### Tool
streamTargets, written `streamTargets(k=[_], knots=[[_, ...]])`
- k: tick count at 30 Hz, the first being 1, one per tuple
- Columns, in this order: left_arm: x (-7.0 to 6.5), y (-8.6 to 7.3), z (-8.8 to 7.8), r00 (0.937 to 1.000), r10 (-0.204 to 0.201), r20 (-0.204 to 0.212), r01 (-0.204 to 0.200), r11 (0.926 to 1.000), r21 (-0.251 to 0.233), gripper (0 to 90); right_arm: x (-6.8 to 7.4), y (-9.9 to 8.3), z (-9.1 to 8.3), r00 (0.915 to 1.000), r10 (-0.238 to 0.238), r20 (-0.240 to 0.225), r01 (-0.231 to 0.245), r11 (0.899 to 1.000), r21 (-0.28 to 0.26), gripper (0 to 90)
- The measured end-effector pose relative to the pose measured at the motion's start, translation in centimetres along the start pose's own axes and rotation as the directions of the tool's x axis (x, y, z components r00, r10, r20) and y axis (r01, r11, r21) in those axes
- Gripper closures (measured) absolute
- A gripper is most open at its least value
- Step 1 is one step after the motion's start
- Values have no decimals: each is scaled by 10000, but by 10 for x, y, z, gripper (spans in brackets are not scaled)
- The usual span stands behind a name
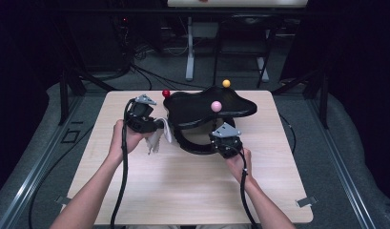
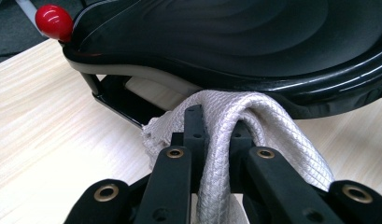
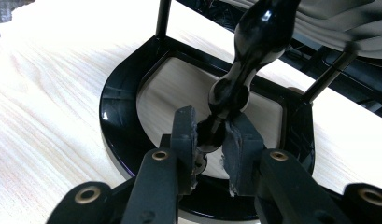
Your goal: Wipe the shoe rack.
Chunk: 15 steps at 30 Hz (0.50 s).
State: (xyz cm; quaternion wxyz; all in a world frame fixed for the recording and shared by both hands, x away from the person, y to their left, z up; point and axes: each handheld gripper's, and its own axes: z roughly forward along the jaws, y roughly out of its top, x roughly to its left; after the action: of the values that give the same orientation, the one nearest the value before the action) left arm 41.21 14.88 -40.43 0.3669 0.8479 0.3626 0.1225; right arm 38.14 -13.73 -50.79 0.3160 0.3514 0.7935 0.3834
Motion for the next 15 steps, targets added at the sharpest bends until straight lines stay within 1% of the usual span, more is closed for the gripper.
streamTargets(k=[5, 15], knots=[[8, 0, 8, 9999, -168, -36, 168, 9998, 90, 832, -1, 0, 0, 10000, 4, -54, -4, 10000, 17, 753], [28, 3, 32, 9983, -541, -223, 548, 9981, 286, 831, -1, 0, -1, 9998, 31, -174, -31, 10000, -25, 753]])
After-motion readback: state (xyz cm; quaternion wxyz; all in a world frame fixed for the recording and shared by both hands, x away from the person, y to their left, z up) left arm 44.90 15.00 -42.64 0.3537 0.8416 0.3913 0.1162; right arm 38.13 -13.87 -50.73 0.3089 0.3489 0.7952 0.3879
